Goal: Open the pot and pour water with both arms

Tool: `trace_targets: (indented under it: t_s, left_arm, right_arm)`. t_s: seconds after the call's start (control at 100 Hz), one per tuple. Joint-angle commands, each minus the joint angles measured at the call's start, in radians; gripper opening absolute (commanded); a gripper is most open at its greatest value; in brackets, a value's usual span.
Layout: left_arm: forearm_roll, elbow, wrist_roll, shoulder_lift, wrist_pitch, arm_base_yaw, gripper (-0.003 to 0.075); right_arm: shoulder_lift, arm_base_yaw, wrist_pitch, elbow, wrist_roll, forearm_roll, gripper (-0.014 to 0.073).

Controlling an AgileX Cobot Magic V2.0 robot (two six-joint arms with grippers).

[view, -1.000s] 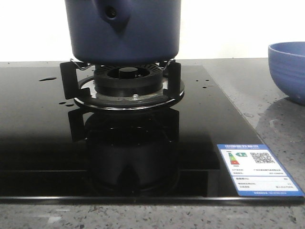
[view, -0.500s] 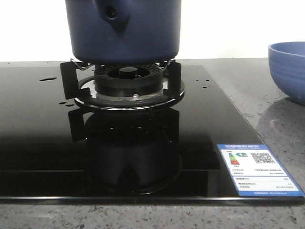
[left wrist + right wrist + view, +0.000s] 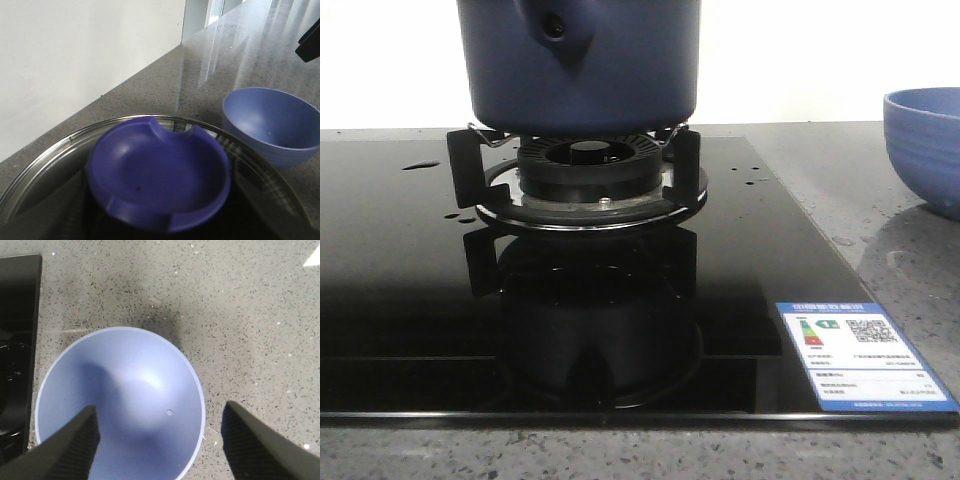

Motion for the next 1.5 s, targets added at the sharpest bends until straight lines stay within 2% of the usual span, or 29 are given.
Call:
trace_targets:
  t_s: [0.0,1.25,1.35,1.49]
  left_arm:
    - [-0.043,-0.034,-0.004,-0.048,0.032,0.002,0.0390]
    - [-0.057,-0.034,-0.007,-0.054,0.040,0.023,0.0391]
    - [-0.057,-0.034,-0.007,-0.054,0.042,0.023,0.0431]
    - [-0.059,-0.034,-0.009,-0.054,0.042,0.023,0.0566]
  right_arm:
    - [-0.031,-0.007,-0.049,-0.033,-0.011,0.018,0.0468]
    - [-0.031,-0.007,-0.047,-0.031,-0.011,0.023,0.0468]
    - [-0.031,-0.007,-0.047,-0.031,-0.011,0.023,0.0468]
    - [-0.031,-0.007,-0.047,-0.031,-0.011,0.023,0.0468]
